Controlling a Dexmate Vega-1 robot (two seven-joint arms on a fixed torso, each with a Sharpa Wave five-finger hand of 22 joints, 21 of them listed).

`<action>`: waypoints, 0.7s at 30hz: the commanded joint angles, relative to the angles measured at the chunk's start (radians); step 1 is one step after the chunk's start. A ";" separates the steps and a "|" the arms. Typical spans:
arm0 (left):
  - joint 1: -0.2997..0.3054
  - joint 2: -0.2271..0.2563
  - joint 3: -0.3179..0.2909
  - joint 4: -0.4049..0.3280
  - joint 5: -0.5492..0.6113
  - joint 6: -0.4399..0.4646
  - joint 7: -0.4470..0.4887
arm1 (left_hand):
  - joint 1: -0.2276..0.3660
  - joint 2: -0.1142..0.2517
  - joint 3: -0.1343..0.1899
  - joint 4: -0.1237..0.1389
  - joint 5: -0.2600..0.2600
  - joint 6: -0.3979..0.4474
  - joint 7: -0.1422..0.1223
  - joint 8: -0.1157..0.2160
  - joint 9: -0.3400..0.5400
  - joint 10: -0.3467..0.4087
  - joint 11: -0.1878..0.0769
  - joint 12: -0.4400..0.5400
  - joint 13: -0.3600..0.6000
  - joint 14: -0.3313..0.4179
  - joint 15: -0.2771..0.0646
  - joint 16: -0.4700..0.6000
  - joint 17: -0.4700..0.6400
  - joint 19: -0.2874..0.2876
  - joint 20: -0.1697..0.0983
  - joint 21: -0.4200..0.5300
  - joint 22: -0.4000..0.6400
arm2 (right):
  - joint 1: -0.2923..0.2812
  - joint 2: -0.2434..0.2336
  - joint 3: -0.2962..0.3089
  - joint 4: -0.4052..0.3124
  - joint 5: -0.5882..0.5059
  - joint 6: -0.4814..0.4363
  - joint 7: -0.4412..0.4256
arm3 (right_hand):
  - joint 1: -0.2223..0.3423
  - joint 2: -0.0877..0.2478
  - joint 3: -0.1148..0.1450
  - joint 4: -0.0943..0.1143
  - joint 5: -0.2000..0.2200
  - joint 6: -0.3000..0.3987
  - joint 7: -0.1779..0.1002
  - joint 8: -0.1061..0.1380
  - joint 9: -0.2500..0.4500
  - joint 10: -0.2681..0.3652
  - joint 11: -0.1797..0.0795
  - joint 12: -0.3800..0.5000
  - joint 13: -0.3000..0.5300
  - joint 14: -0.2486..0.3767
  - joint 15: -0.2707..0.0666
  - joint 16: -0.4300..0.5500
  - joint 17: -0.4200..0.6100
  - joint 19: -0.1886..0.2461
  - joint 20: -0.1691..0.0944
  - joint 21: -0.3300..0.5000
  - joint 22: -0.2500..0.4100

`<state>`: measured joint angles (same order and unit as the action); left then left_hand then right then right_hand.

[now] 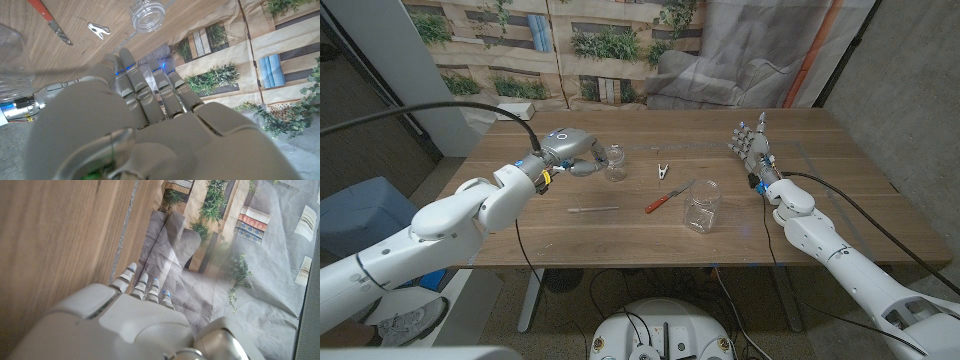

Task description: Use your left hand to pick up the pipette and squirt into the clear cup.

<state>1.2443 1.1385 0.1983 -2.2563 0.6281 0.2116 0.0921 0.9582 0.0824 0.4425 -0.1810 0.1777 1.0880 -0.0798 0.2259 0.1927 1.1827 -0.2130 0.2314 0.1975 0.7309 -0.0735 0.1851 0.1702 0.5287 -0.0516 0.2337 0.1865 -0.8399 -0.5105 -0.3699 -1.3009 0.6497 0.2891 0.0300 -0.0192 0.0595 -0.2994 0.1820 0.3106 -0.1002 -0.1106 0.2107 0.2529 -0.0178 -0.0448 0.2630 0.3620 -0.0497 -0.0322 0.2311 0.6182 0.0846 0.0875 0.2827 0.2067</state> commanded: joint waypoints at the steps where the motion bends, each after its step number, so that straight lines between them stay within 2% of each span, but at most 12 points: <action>1: 0.079 -0.028 -0.075 0.020 -0.022 -0.007 0.085 | 0.011 -0.001 0.004 -0.001 0.003 -0.004 0.004 -0.001 0.003 0.000 -0.003 0.000 0.001 0.021 -0.151 0.007 0.003 0.011 -0.034 0.004 0.002 | 0.000 0.000 0.000 0.001 0.000 0.001 0.000 | 0.000 0.058 -0.007 0.001 0.005 0.003 -0.009 0.007 0.002 0.003 -0.006 0.005 0.003 -0.007 -0.083 0.006 0.005 0.003 -0.001 0.006 0.005; 11: 0.100 -0.088 -0.102 0.119 -0.065 -0.072 0.196 | -0.034 -0.026 -0.010 0.019 0.000 -0.059 -0.006 -0.026 0.004 -0.063 -0.002 -0.028 -0.002 0.009 -0.139 -0.013 -0.005 0.002 -0.025 -0.001 0.002 | 0.000 0.000 0.000 0.000 0.000 0.000 0.000 | 0.000 0.058 -0.006 0.001 0.005 0.003 -0.009 0.007 0.002 -0.003 -0.004 0.003 0.003 -0.007 -0.083 0.006 0.005 0.003 0.000 0.007 0.005; 21: 0.084 -0.154 -0.086 0.214 -0.131 -0.110 0.269 | -0.091 -0.043 -0.017 0.027 0.000 -0.129 -0.014 -0.042 0.004 -0.138 -0.003 -0.044 -0.002 -0.017 -0.133 -0.019 -0.007 -0.018 -0.013 -0.009 0.002 | -0.001 -0.001 0.000 -0.001 0.001 0.000 0.000 | 0.000 0.058 -0.007 0.001 0.005 0.002 -0.009 0.006 0.002 -0.002 -0.006 0.004 0.004 -0.008 -0.084 0.006 0.005 0.003 0.000 0.007 0.005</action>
<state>1.3284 1.0453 0.1126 -2.1365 0.5546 0.1460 0.2745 0.8838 0.0384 0.4270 -0.1571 0.1778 0.9745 -0.0932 0.1884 0.1952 1.0607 -0.2152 0.1916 0.1952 0.7241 -0.0726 0.1694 0.1628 0.5211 -0.0514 0.2284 0.1865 -0.8399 -0.5106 -0.3698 -1.3009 0.6500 0.2896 0.0299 -0.0192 0.0595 -0.2993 0.1820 0.3106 -0.1002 -0.1105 0.2107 0.2529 -0.0178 -0.0448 0.2630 0.3644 -0.0497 -0.0322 0.2311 0.6182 0.0846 0.0875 0.2827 0.2067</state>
